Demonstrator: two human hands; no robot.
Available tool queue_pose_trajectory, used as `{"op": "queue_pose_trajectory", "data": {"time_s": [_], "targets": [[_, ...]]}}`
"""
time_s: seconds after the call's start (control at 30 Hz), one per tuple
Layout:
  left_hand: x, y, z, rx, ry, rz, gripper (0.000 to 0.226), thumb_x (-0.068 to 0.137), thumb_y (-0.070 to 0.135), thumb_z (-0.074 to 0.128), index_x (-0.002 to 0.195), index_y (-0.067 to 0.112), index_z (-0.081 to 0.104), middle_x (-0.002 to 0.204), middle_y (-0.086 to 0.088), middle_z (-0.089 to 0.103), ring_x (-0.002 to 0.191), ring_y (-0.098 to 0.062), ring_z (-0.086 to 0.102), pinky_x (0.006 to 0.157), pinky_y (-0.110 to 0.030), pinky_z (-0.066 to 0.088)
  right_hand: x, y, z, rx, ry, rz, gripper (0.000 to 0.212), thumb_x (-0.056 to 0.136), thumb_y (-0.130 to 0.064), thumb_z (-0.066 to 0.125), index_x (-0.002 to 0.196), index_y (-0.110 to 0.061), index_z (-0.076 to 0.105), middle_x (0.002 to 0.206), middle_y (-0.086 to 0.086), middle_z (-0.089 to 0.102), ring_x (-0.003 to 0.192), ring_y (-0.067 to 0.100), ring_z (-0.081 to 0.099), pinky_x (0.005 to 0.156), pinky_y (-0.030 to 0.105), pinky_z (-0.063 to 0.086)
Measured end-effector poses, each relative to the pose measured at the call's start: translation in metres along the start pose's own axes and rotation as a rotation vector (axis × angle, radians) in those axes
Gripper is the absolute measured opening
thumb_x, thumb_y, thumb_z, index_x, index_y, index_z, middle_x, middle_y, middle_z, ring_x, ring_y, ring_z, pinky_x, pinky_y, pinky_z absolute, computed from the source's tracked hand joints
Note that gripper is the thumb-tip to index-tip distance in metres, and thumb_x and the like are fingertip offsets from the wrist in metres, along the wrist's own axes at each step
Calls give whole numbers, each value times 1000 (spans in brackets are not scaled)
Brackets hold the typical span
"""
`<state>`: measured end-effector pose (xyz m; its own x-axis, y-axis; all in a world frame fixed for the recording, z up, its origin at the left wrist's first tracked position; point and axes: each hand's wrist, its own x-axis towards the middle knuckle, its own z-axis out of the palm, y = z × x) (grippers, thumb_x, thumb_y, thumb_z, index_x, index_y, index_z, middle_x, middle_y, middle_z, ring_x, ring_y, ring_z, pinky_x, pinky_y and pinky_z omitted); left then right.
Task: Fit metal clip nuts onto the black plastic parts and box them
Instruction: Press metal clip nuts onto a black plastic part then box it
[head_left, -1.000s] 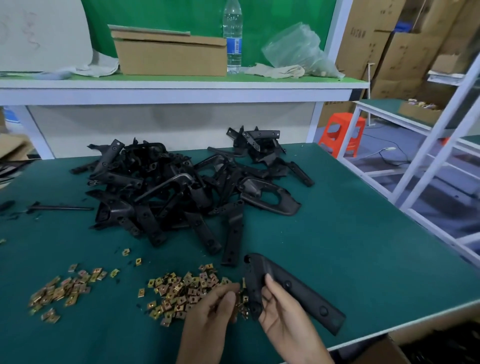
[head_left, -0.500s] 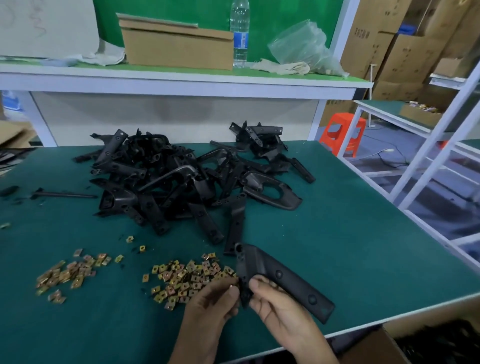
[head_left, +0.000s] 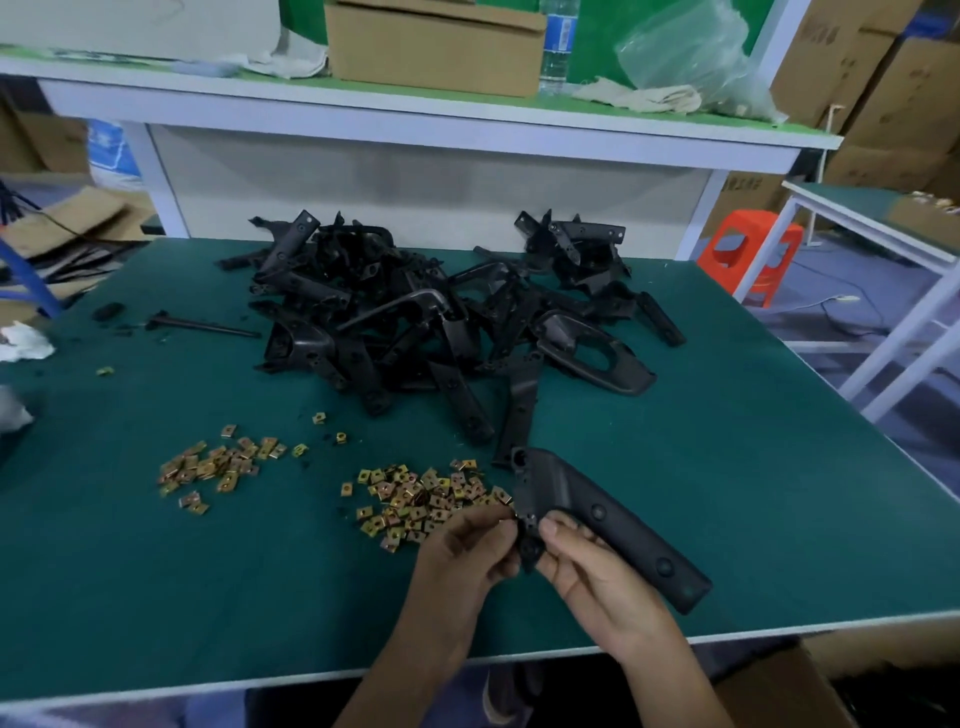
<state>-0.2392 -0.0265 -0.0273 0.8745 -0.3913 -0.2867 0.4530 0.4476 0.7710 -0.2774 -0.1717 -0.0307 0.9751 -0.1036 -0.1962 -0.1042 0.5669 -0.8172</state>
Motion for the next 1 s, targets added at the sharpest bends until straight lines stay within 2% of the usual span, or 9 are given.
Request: {"op": "queue_pose_trajectory", "data": {"time_s": [0.13, 0.33, 0.43, 0.57, 0.63, 0.77, 0.87, 0.93, 1.0], "targets": [[1, -1, -2, -19, -14, -13, 9, 70, 13, 77, 78, 10, 76, 75, -12, 67, 58, -18, 59, 58, -26, 54, -1, 0, 1, -4, -7, 20, 20, 84, -7, 63, 68, -16, 69, 89, 10, 71, 87, 20, 69, 81, 31, 58], [3, 2, -6, 7, -114, -77, 17, 67, 16, 83, 80, 7, 77, 79, -12, 67, 63, -16, 60, 62, -25, 54, -3, -4, 3, -54, -39, 29, 4, 84, -11, 74, 83, -9, 77, 92, 15, 71, 88, 22, 70, 81, 33, 59], [4, 2, -5, 7, -122, -78, 16, 70, 16, 82, 80, 6, 75, 78, -12, 67, 69, -18, 60, 67, -28, 54, -1, -2, 2, -87, -46, 44, 12, 87, -9, 65, 84, -8, 77, 94, 15, 72, 92, 22, 71, 83, 33, 59], [2, 1, -5, 19, -136, -62, 8, 76, 17, 79, 78, 10, 77, 78, -10, 66, 75, -22, 58, 75, -35, 51, 1, 1, 0, -135, -18, 70, 25, 79, -18, 73, 96, -1, 66, 97, 20, 65, 95, 28, 64, 88, 40, 55], [2, 0, -4, 81, -106, -46, 6, 84, 15, 75, 79, 11, 77, 78, -10, 65, 78, -27, 56, 76, -36, 50, 2, 2, -2, -116, -14, 64, 11, 81, -13, 71, 87, -5, 68, 95, 22, 64, 91, 29, 65, 84, 41, 56], [-2, 4, -4, 504, -58, 89, 22, 97, 36, 61, 91, 20, 74, 73, 8, 67, 70, -7, 59, 65, -22, 48, 4, -1, -7, 29, -28, 89, 9, 79, -4, 67, 80, -6, 76, 94, 21, 72, 88, 28, 73, 78, 38, 61], [1, 14, -17, 1012, 61, 451, 23, 97, 43, 57, 109, 32, 73, 92, 24, 68, 88, 6, 59, 76, -9, 41, 7, -1, -12, 73, -10, 98, 11, 80, -3, 65, 89, -1, 73, 104, 22, 71, 96, 27, 73, 84, 37, 62], [14, 27, -25, 1300, 202, 672, 24, 100, 31, 57, 118, 26, 71, 107, 15, 68, 103, -4, 55, 86, -13, 36, 9, -1, -16, 106, 22, 103, 24, 79, -6, 69, 101, 4, 66, 109, 25, 67, 98, 29, 71, 88, 38, 59], [34, 41, -29, 1496, 271, 712, 28, 102, 28, 55, 125, 21, 68, 114, 3, 66, 107, -17, 50, 91, -23, 36, 11, -2, -18, 114, 43, 112, 30, 76, -10, 71, 103, 4, 67, 107, 22, 70, 95, 27, 72, 84, 34, 60]]}}
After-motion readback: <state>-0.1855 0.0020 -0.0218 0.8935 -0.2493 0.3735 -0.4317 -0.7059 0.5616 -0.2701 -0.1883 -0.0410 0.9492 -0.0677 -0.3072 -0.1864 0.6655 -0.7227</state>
